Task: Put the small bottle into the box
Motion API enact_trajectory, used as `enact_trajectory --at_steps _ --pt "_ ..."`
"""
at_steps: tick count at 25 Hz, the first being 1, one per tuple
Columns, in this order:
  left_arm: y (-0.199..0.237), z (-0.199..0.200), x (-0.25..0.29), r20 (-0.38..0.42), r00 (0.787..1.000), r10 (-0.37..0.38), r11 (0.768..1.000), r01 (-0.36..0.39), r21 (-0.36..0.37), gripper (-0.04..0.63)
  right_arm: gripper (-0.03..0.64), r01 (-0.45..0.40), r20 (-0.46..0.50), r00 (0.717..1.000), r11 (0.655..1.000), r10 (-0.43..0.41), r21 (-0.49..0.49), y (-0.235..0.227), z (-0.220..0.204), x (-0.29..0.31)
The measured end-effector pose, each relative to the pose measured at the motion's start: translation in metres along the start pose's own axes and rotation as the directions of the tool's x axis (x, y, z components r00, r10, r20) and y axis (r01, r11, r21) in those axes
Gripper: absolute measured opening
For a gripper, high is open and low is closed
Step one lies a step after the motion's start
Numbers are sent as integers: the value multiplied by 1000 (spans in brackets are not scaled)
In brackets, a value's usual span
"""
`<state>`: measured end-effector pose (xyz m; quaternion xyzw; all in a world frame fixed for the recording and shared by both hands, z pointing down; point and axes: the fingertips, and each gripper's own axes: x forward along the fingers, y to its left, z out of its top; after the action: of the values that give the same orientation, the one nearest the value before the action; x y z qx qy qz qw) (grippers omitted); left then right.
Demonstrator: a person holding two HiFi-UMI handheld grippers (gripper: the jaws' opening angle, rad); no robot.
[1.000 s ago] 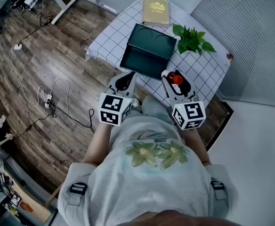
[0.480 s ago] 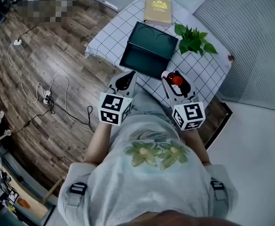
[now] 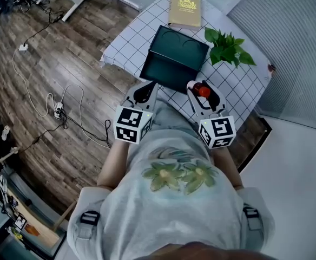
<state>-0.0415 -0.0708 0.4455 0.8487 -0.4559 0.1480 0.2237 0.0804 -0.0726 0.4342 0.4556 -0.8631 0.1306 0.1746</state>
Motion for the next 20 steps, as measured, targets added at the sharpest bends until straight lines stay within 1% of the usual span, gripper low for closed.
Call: enact_trajectory --at_steps 7,20 --pt "6 0 14 -29 999 -15 1000 15 4 8 218 3 -29 1000 1000 -2 30 -6 -9 13" --pt "18 0 35 -67 996 -51 999 51 0 7 218 22 -77 997 999 -19 37 -16 -18 32"
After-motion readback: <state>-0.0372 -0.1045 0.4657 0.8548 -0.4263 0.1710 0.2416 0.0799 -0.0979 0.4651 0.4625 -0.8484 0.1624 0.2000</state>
